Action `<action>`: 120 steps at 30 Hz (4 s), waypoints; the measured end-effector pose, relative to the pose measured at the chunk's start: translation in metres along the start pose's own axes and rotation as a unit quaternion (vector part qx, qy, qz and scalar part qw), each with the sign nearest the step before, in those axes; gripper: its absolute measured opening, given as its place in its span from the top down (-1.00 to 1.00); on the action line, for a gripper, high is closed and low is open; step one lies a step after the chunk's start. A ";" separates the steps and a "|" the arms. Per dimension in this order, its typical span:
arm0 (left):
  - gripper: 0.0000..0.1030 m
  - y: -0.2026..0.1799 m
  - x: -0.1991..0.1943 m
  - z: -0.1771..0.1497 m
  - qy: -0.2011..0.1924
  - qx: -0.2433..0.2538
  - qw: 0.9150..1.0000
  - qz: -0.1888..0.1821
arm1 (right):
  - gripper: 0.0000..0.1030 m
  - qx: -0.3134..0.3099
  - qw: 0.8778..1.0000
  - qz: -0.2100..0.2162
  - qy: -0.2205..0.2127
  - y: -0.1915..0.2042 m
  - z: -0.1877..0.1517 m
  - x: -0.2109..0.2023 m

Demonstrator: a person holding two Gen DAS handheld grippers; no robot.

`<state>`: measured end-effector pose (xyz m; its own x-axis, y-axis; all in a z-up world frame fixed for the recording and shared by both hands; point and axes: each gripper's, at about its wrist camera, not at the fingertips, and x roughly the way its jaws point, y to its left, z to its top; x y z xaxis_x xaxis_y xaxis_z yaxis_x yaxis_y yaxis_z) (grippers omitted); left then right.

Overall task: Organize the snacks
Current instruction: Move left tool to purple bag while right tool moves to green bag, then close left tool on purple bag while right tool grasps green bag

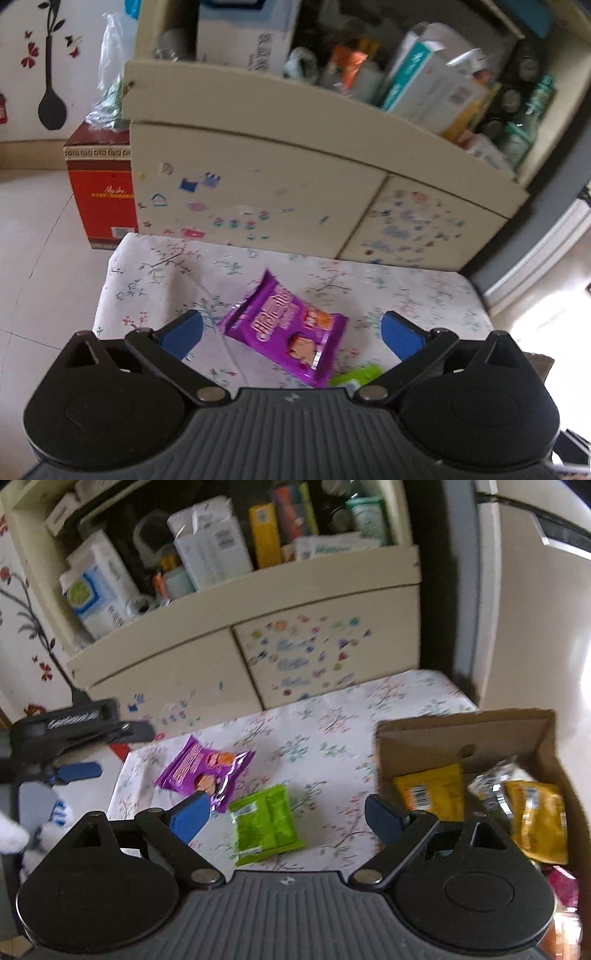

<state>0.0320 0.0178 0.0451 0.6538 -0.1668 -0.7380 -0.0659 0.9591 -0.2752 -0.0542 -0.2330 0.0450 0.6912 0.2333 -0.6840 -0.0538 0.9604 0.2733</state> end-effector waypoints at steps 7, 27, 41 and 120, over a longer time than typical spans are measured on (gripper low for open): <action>-0.98 0.011 0.039 0.002 0.021 -0.001 1.000 0.011 | -0.83 -0.014 0.999 0.001 0.032 0.017 -0.004 0.030; -0.98 0.025 0.128 0.022 0.041 -0.025 0.997 0.056 | -0.83 -0.055 0.994 -0.032 0.087 0.037 -0.024 0.100; -0.99 0.044 0.120 -0.009 0.076 0.080 0.988 0.106 | -0.78 -0.072 0.993 -0.059 0.073 0.034 -0.022 0.124; -0.22 -0.004 -0.020 -0.064 0.009 0.226 0.971 -0.074 | -0.11 -0.085 0.996 -0.012 0.000 0.033 -0.011 0.012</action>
<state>-0.0286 0.0027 0.0214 0.6166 -0.3109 -0.7233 0.3677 0.9261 -0.0845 -0.0554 -0.1968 0.0382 0.6942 0.2104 -0.6883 -0.1581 0.9775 0.1394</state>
